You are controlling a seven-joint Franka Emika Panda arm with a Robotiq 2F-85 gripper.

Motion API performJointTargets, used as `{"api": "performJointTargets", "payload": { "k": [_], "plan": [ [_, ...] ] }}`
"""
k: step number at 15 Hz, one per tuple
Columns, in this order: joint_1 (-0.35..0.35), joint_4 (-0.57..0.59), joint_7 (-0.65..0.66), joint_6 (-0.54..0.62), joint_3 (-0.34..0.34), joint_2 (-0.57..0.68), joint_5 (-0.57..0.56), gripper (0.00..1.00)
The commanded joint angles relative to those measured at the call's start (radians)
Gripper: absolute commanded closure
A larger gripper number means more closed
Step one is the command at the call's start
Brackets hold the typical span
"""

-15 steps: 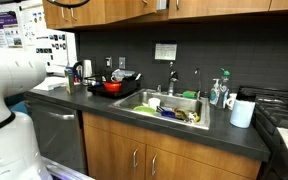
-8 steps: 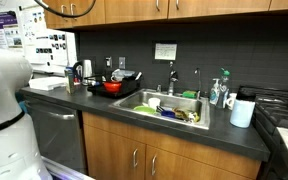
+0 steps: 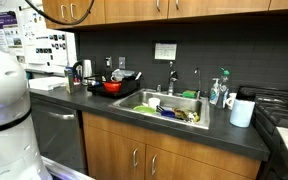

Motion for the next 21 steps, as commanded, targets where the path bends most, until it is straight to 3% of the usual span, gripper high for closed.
{"api": "performJointTargets", "payload": {
  "k": [1,3,7,13,21],
  "plan": [
    [0.197,0.042,-0.046,-0.124,-0.062,0.058,-0.011,0.00],
    [0.270,0.064,-0.059,-0.240,-0.077,0.077,-0.012,0.00],
    [0.329,0.141,-0.080,-0.468,-0.087,0.167,-0.030,0.00],
    [0.361,0.248,-0.094,-0.802,-0.106,0.303,-0.036,0.00],
    [0.420,0.239,-0.106,-1.166,-0.123,0.409,-0.014,0.00]
  ]
}}
